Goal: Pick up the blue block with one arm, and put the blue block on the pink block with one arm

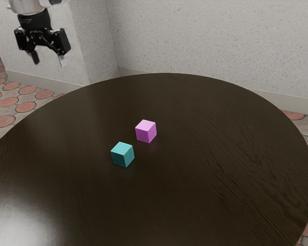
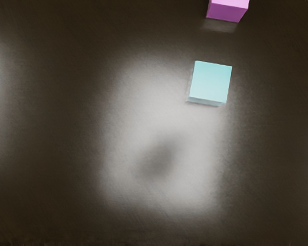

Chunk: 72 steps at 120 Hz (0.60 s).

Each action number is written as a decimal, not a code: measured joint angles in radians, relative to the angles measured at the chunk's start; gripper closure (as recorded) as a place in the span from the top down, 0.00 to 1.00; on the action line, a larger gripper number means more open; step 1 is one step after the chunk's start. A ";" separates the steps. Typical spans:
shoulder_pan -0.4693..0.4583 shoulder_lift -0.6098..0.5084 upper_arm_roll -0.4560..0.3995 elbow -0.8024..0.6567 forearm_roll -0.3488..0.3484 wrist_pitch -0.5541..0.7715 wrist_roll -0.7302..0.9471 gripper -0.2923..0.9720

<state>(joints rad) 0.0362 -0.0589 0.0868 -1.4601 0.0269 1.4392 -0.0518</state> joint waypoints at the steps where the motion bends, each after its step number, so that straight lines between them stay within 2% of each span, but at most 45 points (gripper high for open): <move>1: 0.004 0.000 0.000 0.000 0.000 -0.002 -0.001 0.77; 22: 0.006 0.003 0.002 0.017 0.001 -0.032 -0.025 0.77; 32: -0.016 0.013 0.002 0.215 -0.006 -0.080 -0.035 0.77; 40: -0.023 0.034 -0.002 0.287 -0.011 -0.107 -0.041 0.77; 61: 0.010 0.120 -0.063 0.314 -0.031 -0.111 -0.055 0.77; 72: -0.009 0.150 -0.078 0.308 -0.044 -0.108 -0.061 0.77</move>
<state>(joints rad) 0.0273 0.0909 0.0089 -1.1524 -0.0168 1.3312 -0.1129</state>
